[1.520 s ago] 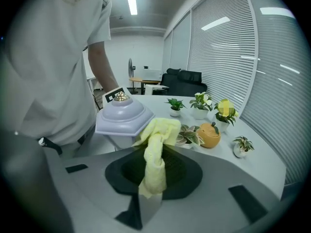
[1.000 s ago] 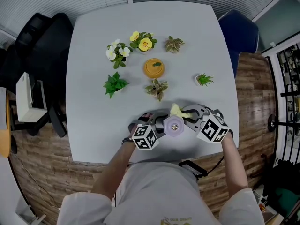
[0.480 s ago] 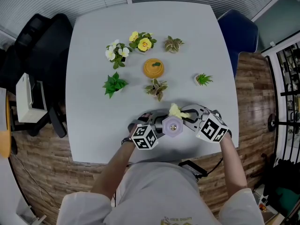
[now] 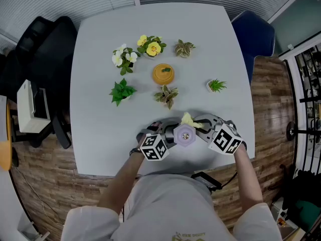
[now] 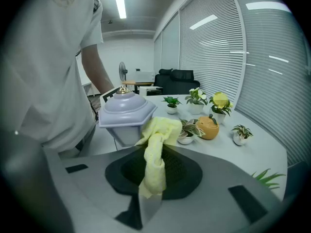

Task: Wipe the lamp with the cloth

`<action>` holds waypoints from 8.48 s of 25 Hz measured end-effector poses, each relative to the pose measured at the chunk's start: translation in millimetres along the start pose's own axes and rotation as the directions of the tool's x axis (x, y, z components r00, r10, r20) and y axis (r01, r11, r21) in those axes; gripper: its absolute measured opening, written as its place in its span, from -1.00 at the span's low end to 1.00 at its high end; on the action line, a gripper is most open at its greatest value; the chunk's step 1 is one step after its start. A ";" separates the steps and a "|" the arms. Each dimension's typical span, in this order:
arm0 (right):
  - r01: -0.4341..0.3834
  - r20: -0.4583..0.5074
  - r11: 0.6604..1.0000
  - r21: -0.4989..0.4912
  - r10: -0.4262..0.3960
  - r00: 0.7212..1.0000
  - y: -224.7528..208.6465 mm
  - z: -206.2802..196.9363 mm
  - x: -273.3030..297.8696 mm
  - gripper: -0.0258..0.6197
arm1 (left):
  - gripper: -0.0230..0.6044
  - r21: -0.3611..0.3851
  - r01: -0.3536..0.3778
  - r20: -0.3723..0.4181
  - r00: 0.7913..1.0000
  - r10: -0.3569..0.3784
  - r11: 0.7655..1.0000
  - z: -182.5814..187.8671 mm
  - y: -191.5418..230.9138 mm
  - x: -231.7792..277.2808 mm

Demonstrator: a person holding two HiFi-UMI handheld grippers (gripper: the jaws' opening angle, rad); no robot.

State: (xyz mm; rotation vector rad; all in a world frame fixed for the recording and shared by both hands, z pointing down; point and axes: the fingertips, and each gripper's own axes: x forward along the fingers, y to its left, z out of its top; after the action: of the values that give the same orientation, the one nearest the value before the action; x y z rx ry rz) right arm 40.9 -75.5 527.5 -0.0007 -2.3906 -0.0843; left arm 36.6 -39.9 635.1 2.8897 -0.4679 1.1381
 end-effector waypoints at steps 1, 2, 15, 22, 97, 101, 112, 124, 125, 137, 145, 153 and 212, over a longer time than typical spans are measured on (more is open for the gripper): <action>0.003 0.002 1.000 0.004 -0.003 1.000 1.3 -0.4 -1.7 -0.72 | 0.04 0.000 0.000 0.000 1.000 0.000 1.000 0.0 -0.1 0.0; 0.005 0.002 1.000 0.008 -0.005 1.000 2.7 -0.8 -3.3 -0.72 | 0.04 0.001 0.000 0.000 1.000 0.000 1.000 0.1 -0.2 0.0; 0.034 -0.013 0.999 0.014 -0.034 0.999 19.8 -5.3 -15.3 -0.71 | 0.04 0.001 -0.002 0.000 1.000 0.002 1.000 0.6 -0.7 0.0; 0.032 -0.026 1.000 0.001 -0.032 0.999 31.3 -7.0 -20.5 -0.71 | 0.04 0.001 -0.004 0.000 1.000 0.004 1.000 0.4 -1.1 0.0; 0.065 -0.184 0.981 0.185 -0.031 0.982 40.7 -54.0 48.5 -0.71 | 0.04 -0.001 -0.004 -0.001 1.000 0.004 1.000 0.6 -0.7 -0.4; 0.080 -0.176 0.976 0.202 -0.044 0.983 40.9 -54.2 47.5 -0.71 | 0.04 -0.002 -0.005 -0.002 1.000 0.005 1.000 0.7 -0.5 0.1; 0.037 -0.189 0.982 0.185 -0.002 0.982 65.9 -49.7 46.1 -0.71 | 0.04 -0.005 -0.005 -0.004 1.000 0.005 1.000 0.5 -1.1 0.0; 0.075 -0.174 0.965 0.252 -0.032 0.984 70.1 -43.3 49.6 -0.71 | 0.04 -0.002 -0.007 -0.003 1.000 0.007 1.000 0.4 -1.4 0.0; 0.076 -0.173 0.964 0.256 -0.031 0.984 70.3 -42.5 49.5 -0.71 | 0.04 -0.002 -0.007 -0.003 1.000 0.007 1.000 0.3 -1.5 -0.1; 0.105 -0.100 0.934 0.342 -0.075 0.992 70.0 -31.5 42.9 -0.71 | 0.04 -0.002 -0.005 -0.004 1.000 0.005 1.000 0.5 -2.5 -0.4; 0.129 -0.063 0.916 0.379 -0.114 0.991 68.1 -19.3 30.9 -0.71 | 0.04 -0.003 -0.006 -0.005 1.000 0.006 1.000 0.8 -2.8 -0.6; 0.129 -0.043 0.900 0.417 -0.123 0.992 66.0 -17.7 34.2 -0.71 | 0.04 -0.003 -0.006 -0.005 1.000 0.006 1.000 1.0 -2.5 -0.8; 0.135 -0.220 0.922 0.363 -0.056 0.974 74.1 -65.9 51.0 -0.72 | 0.04 -0.003 -0.004 -0.005 1.000 0.004 1.000 -0.5 -1.8 -0.2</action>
State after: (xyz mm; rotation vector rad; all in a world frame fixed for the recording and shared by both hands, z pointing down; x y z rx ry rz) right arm 50.2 -6.8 614.9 0.2934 -2.1621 0.3168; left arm 36.6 -38.1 635.5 2.8840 -0.4751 1.1438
